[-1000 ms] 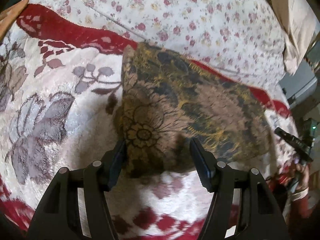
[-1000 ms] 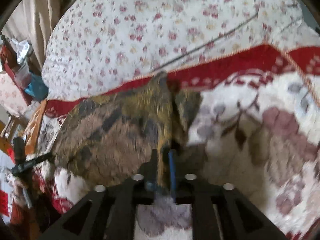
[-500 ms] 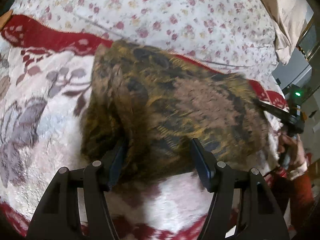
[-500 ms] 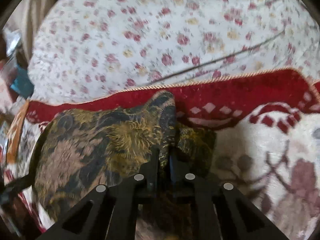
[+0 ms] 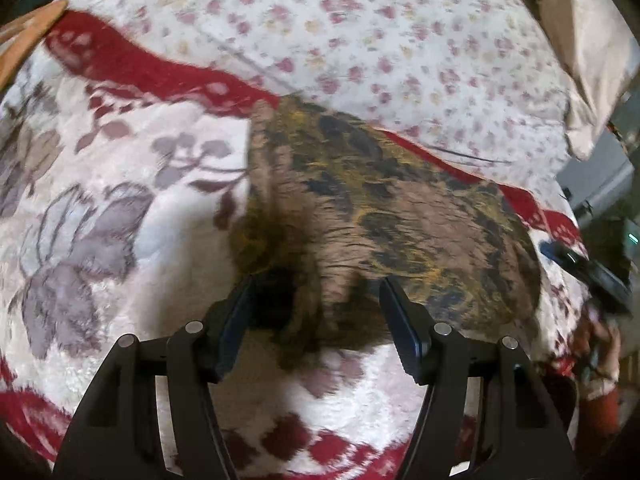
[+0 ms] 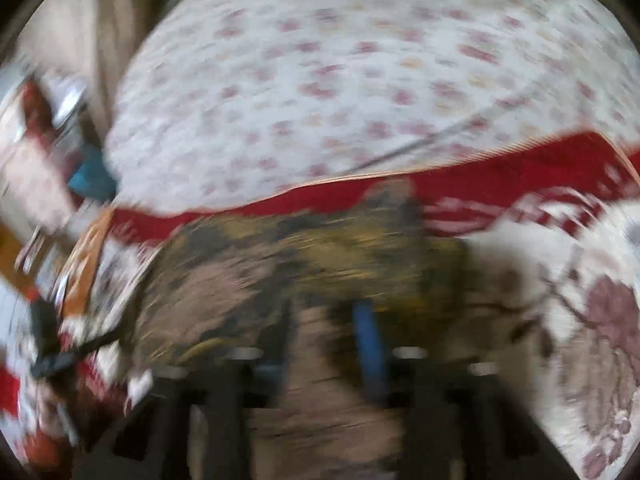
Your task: Fold small clothes
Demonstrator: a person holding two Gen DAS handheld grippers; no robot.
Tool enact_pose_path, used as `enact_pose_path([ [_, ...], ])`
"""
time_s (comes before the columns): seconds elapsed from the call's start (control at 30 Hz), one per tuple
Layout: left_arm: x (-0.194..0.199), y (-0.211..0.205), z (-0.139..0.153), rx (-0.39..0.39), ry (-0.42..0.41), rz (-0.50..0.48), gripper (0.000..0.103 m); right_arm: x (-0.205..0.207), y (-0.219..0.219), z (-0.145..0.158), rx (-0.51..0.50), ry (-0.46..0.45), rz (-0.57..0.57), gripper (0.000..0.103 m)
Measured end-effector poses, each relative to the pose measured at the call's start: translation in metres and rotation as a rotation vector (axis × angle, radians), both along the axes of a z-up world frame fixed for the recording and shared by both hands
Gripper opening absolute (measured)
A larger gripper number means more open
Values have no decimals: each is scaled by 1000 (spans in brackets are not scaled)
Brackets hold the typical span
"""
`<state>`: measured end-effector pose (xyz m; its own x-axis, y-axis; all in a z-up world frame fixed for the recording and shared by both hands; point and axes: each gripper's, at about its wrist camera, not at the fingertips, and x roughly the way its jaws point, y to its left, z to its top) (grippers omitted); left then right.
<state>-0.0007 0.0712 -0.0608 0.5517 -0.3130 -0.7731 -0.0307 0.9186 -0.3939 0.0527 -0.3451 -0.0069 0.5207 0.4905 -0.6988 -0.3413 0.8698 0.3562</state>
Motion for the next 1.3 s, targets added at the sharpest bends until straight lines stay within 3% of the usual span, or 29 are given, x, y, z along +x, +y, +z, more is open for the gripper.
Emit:
enact_pose_path([
  [0.07,1,3,-9,6,23,24,64,-11,36,-1,-44,-18,98,60],
  [0.2,0,4,-20,43,44,55,64,-25,108,-28,-240,-56,220,59],
  [0.27,-2,4,-18,57,40,60,64,-29,131,-59,-291,26,278,48],
  [0.37,-3,2,-16,96,24,59,64,-44,145,-60,-405,-42,319,48],
  [0.43,-1,2,-14,124,16,63,64,-42,143,-49,-390,-12,325,48],
  [0.53,2,5,-12,141,-5,76,64,-28,139,-22,-286,-13,300,48],
  [0.67,9,9,-14,133,-9,95,64,-2,157,-6,-280,-43,272,51],
  [0.83,11,11,-17,121,-10,96,64,39,190,-27,-289,32,265,51],
  [1.0,11,12,-21,111,-9,95,64,49,206,-61,-271,89,236,54],
  [1.23,12,12,-20,108,-11,96,64,47,208,-68,-186,98,248,86],
  [1.3,10,15,-17,71,-24,102,64,48,214,-66,-219,112,260,88],
])
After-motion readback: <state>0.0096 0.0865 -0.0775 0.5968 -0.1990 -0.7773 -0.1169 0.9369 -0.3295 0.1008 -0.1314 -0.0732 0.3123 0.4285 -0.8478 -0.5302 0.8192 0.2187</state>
